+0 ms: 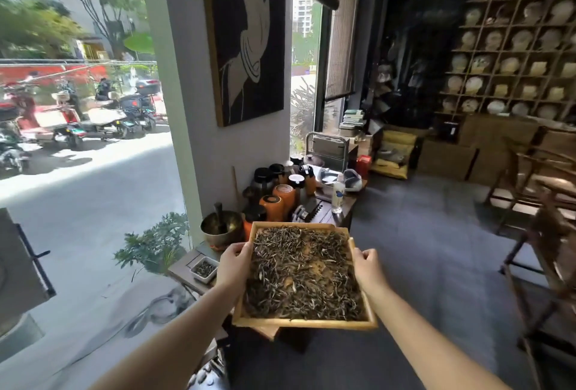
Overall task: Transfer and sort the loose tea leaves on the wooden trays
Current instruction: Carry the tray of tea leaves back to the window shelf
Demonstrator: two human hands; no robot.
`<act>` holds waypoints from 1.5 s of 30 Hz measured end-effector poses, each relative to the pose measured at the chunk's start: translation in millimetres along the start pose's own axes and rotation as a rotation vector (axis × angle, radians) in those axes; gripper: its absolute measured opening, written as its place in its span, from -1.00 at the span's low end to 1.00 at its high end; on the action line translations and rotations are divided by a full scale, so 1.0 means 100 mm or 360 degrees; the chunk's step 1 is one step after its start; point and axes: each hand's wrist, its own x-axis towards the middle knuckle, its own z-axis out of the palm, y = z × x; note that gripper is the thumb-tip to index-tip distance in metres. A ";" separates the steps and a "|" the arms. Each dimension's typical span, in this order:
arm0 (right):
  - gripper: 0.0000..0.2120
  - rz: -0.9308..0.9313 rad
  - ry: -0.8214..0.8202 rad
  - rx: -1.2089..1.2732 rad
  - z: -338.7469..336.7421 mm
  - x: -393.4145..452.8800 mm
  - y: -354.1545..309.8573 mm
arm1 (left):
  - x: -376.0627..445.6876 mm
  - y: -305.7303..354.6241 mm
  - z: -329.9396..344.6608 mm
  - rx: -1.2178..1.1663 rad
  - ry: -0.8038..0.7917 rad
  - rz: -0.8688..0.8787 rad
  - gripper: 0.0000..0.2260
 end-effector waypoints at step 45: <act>-0.77 -0.0554 -0.1514 -0.0446 3.37 3.23 1.05 | 1.93 -2.14 1.20 -0.0507 0.1657 -0.0815 -0.73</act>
